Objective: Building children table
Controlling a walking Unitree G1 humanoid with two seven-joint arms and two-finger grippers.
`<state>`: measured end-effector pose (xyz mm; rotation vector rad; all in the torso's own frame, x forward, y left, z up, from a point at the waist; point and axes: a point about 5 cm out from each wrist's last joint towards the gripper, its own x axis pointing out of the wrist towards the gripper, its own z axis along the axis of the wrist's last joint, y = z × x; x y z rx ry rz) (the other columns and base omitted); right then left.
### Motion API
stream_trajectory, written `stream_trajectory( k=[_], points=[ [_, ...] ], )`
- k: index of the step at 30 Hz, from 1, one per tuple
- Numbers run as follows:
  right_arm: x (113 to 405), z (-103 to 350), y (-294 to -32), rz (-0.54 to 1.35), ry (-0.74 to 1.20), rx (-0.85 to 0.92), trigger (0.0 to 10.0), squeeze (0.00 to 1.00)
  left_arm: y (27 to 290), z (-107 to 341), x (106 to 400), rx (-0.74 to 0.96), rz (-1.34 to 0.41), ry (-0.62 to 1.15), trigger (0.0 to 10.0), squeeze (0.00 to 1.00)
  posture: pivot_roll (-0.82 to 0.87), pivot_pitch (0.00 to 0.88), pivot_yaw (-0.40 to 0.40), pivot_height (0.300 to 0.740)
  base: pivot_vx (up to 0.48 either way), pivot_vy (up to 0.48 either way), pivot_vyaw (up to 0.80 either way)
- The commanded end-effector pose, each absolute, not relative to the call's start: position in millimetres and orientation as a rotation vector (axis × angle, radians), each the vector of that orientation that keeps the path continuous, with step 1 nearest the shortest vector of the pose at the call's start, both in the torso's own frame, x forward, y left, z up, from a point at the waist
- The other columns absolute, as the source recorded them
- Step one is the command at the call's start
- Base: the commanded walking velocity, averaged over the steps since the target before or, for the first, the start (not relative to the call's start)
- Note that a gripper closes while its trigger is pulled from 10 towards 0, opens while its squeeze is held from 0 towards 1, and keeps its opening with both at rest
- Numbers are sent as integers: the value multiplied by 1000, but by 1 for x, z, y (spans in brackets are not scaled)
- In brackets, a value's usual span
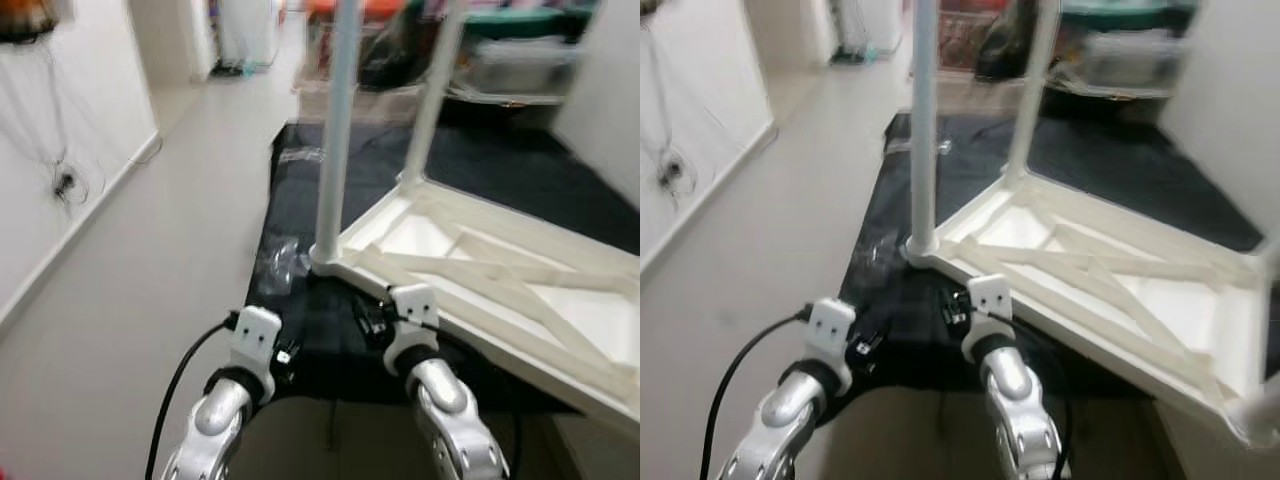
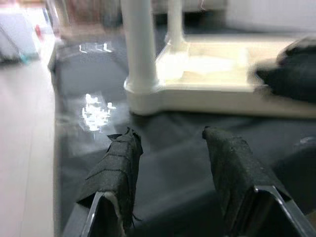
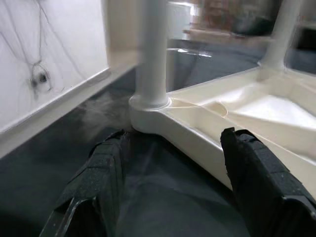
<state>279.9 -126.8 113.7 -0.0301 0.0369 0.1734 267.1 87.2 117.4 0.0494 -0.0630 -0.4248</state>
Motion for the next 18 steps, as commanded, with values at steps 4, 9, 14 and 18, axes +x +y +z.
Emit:
stream_trajectory(
  k=[4, 9, 14, 18],
  points=[
    [281, 112, -122, 177, 70, -45, 10000, 0, 95, 105, 261, 53, -394, -9, 10000, 0, 36, 0, -47, 740, 0, 0, 0],
    [281, 112, -123, 173, 72, -29, 10000, 0, 96, 106, 261, 49, -390, -10, 10000, 0, 38, 0, -50, 740, 0, 0, 0],
    [279, 117, -123, 166, 47, -28, 10000, 0, 98, 108, 259, 54, -378, -16, 10000, 0, 39, 0, -45, 740, 0, 0, 0],
    [279, 116, -124, 152, 61, -22, 10000, 0, 97, 108, 259, 59, -383, -19, 10000, 0, 39, 0, -45, 740, 0, 0, 0]
  ],
)
